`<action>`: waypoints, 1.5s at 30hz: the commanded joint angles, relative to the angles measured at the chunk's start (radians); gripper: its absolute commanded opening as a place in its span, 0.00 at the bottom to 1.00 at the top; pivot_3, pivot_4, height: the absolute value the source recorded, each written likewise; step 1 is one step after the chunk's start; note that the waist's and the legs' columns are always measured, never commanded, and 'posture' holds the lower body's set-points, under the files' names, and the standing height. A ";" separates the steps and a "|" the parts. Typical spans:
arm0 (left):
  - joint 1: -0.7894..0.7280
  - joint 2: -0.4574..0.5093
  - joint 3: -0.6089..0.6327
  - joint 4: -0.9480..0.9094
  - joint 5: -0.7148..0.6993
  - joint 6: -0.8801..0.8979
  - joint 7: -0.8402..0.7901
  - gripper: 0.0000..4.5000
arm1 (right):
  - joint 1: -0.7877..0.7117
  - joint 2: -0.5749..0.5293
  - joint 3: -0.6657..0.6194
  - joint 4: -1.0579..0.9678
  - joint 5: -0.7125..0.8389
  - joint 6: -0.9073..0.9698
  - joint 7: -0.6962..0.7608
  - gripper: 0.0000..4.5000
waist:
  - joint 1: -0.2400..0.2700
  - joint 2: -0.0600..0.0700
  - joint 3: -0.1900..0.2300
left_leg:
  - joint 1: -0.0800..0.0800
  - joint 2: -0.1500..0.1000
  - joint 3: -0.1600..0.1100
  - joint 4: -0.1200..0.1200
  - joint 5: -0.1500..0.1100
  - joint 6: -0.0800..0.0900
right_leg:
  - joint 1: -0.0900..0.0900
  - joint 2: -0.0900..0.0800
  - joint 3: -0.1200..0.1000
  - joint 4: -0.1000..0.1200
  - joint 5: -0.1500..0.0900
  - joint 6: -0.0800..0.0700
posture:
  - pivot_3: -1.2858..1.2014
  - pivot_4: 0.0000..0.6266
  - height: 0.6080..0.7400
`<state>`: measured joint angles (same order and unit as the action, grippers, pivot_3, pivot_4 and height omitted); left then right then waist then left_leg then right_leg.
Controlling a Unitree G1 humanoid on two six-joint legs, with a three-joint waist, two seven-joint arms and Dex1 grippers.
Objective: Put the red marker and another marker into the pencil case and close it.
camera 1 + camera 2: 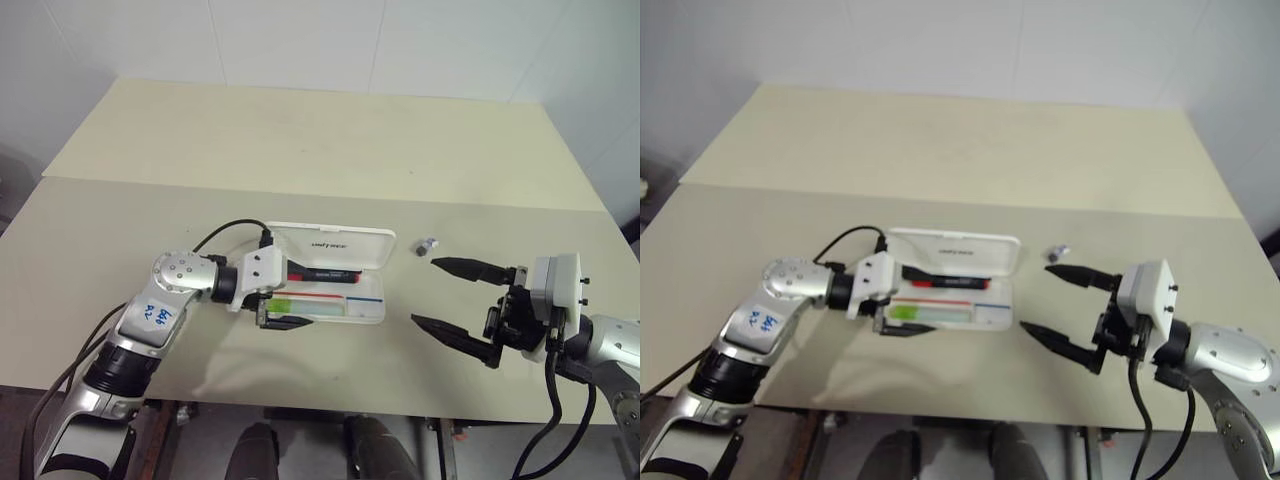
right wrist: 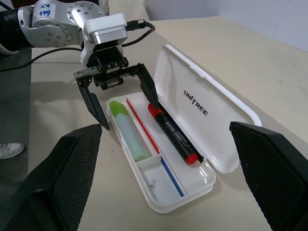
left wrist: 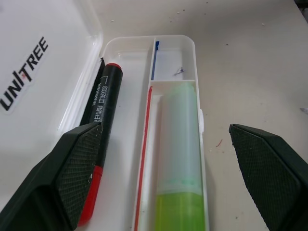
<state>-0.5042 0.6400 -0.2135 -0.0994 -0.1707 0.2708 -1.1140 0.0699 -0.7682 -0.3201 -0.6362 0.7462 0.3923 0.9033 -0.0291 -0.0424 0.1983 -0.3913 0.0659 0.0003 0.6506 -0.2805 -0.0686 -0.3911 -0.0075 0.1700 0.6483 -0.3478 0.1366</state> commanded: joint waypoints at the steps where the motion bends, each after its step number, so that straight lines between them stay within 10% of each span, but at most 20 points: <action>1: -0.003 -0.006 0.010 -0.007 0.023 -0.034 0.037 0.99 | -0.015 0.007 0.003 -0.008 0.002 -0.017 -0.002 1.00 | 0.000 0.000 0.000 | 0.000 0.000 0.000 0.000 0.000 0.000 | 0.000 0.000 0.000 0.000 0.000 0.000 | 0.52 0.24 1.00; 19: 0.100 -0.018 0.306 -0.134 -0.411 -0.077 -0.116 0.99 | -0.024 0.003 -0.007 0.091 -0.069 -0.034 -0.025 1.00 | -0.007 0.000 0.000 | 0.002 0.000 0.000 0.001 0.000 0.000 | 0.000 0.000 0.000 0.005 0.000 -0.001 | 0.52 0.24 1.00; 45: 0.132 0.095 0.567 0.005 -0.683 -0.055 -0.317 0.99 | -0.741 0.223 0.244 1.336 -0.496 -0.363 0.038 1.00 | -0.061 0.002 0.001 | 0.003 0.000 0.001 -0.001 0.002 0.001 | -0.001 -0.001 0.000 0.006 0.001 -0.001 | 0.52 0.24 1.00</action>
<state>-0.3773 0.7140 0.3153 -0.0669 -0.8242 0.2031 -1.4304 -0.6448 -0.5422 -0.0790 0.6616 0.2541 0.0575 0.9149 -0.0903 -0.0405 0.1996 -0.3886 0.0659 0.0013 0.6501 -0.2785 -0.0680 -0.3924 -0.0084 0.1701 0.6542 -0.3469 0.1352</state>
